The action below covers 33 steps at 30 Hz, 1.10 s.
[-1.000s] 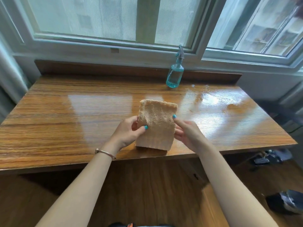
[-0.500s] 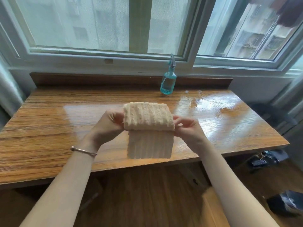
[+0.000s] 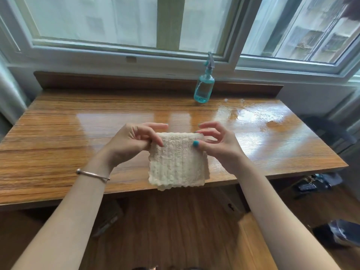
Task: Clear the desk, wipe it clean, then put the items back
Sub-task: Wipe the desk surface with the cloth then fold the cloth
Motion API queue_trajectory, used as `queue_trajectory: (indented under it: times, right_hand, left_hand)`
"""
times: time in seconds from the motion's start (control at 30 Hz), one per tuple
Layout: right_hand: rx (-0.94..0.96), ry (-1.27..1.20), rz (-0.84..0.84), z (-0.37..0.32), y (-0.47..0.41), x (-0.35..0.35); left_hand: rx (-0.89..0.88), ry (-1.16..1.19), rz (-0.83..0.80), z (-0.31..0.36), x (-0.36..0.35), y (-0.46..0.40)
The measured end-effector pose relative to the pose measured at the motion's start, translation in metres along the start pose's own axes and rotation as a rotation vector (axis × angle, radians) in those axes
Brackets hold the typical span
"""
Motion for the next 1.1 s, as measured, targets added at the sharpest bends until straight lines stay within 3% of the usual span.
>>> queue_trajectory:
  times: [0.1, 0.17, 0.3, 0.4, 0.5, 0.6, 0.8, 0.9, 1.1]
  right_hand:
    - [-0.141, 0.458, 0.051, 0.026, -0.016, -0.005]
    - [-0.162, 0.714, 0.080, 0.044, -0.017, -0.011]
    - [-0.104, 0.633, 0.153, 0.066, -0.006, -0.025]
    - [-0.085, 0.698, 0.190, 0.078, -0.005, -0.045]
    - [-0.082, 0.964, 0.073, 0.086, -0.013, -0.072]
    - [-0.177, 1.264, -0.139, 0.102, -0.017, -0.090]
    - [-0.224, 1.345, -0.208, 0.113, -0.017, -0.091]
    - [-0.270, 1.269, -0.239, 0.108, -0.023, -0.090]
    - [-0.373, 1.253, -0.076, 0.110, -0.042, -0.119]
  left_hand:
    - [0.213, -0.429, -0.002, -0.045, 0.017, -0.008]
    - [0.358, -0.547, 0.102, -0.076, 0.034, -0.001]
    - [0.382, -0.587, 0.328, -0.120, 0.070, 0.025]
    - [0.438, -0.736, 0.289, -0.140, 0.079, 0.031]
    - [0.526, -0.949, 0.206, -0.151, 0.067, 0.027]
    - [0.529, -1.128, 0.241, -0.154, 0.054, 0.025]
    - [0.535, -1.138, 0.256, -0.156, 0.055, 0.026]
    - [0.534, -1.142, 0.263, -0.155, 0.054, 0.026]
    - [0.533, -1.144, 0.272, -0.158, 0.054, 0.025]
Point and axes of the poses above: each hand's wrist, its own y-axis away from the middle knuckle, its own x-axis out of the back of the hand, z = x × y, the point moved 2 cm from there along -y, towards the middle knuckle, and after that the axes turned 8 degrees about -z, right-handed, at the moved point
